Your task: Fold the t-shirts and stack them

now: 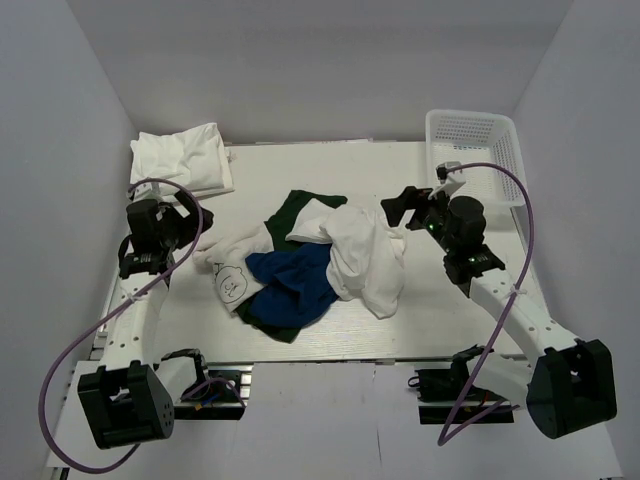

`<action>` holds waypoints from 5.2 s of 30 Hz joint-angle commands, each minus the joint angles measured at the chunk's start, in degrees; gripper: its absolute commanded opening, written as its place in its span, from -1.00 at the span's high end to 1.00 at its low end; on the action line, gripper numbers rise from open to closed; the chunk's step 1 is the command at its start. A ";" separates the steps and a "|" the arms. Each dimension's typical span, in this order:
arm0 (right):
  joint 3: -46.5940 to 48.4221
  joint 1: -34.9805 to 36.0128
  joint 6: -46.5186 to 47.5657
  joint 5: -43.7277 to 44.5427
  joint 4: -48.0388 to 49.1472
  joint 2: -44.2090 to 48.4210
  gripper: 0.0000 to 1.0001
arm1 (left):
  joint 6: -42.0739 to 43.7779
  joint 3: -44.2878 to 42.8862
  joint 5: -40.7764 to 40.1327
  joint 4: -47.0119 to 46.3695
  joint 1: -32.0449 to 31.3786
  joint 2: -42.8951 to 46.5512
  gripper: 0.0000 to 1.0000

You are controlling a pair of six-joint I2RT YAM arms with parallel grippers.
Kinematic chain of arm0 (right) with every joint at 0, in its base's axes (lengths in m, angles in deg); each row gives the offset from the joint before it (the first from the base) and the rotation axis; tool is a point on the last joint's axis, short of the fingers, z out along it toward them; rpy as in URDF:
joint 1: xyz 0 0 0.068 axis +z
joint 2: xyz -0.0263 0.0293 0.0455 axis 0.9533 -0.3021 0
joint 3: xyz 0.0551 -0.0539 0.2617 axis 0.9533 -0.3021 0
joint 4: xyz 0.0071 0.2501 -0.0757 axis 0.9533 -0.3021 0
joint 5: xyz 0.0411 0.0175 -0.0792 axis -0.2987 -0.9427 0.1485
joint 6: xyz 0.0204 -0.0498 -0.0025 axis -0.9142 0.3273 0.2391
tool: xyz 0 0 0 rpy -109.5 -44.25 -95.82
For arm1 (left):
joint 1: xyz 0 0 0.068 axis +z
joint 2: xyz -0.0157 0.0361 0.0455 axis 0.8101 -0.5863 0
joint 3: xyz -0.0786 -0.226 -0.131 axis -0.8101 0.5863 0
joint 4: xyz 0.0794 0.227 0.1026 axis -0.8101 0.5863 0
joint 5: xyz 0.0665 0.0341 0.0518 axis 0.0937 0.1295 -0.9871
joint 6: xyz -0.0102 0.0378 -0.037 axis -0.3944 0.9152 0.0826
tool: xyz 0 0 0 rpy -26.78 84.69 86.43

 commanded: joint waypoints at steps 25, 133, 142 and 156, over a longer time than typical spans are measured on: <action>25.65 16.17 9.65 6.55 -26.14 -42.80 -0.77 | -0.18 1.08 -1.99 -1.27 0.34 2.68 -1.00; 47.63 2.65 11.50 30.80 -9.64 -25.06 1.00 | -0.62 1.08 -3.74 1.54 -0.19 7.17 -1.00; 72.42 -15.46 12.55 37.04 -10.86 -37.18 1.00 | -0.62 0.55 -4.80 1.54 -0.19 4.70 -1.00; 62.06 -25.31 9.12 0.05 -15.96 -47.30 0.77 | -11.34 0.72 -8.13 8.91 0.34 -1.62 -1.00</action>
